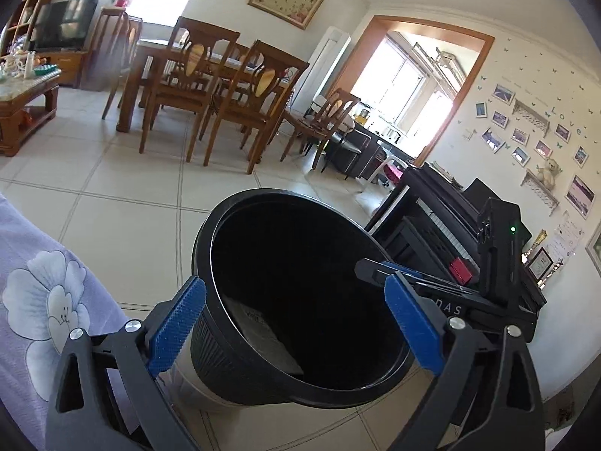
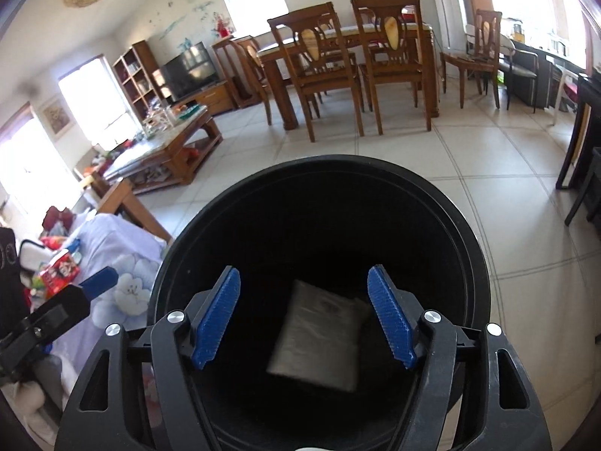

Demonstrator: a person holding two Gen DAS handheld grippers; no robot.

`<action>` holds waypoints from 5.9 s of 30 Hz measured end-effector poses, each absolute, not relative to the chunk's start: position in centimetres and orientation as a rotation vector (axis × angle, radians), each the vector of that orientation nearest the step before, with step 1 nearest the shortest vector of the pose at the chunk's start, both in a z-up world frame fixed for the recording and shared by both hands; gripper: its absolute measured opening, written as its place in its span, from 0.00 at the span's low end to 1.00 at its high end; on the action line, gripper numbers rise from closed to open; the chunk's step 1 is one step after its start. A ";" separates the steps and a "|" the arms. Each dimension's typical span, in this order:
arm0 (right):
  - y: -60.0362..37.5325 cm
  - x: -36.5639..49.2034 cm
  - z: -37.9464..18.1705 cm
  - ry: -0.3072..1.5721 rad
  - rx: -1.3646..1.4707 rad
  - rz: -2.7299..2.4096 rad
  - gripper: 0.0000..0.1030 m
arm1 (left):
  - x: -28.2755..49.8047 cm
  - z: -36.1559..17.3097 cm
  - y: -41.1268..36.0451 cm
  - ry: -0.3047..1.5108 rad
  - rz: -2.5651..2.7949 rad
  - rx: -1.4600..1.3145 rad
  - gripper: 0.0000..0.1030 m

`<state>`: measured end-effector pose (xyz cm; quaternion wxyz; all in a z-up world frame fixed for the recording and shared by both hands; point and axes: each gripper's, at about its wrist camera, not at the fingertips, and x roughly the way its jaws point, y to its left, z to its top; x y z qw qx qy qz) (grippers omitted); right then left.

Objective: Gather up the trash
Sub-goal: 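Carry the mailer and wrapper to the black bin and open both tools, then grasp the white milk carton with the left tool while the right tool grasps the red carton, then carry both cartons over the black bin and open both tools, then move both tools back over the table toward the remaining trash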

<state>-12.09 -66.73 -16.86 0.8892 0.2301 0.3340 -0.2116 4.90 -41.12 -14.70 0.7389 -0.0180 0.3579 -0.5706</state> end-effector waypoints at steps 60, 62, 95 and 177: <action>-33.5 22.0 -17.2 1.015 0.530 0.297 0.39 | 27.3 -15.0 -8.4 1.001 -0.541 -0.116 0.61; -33.4 21.8 -16.9 1.002 0.515 0.291 0.33 | 27.0 -15.2 -8.7 0.993 -0.538 -0.085 0.49; -49.6 0.6 -9.4 0.641 0.520 0.093 0.31 | 10.5 -7.7 -21.4 0.637 -1.003 -0.042 0.40; -35.4 6.4 -14.1 0.751 0.123 0.207 0.95 | 16.4 -12.3 -6.0 0.622 -0.569 0.362 0.88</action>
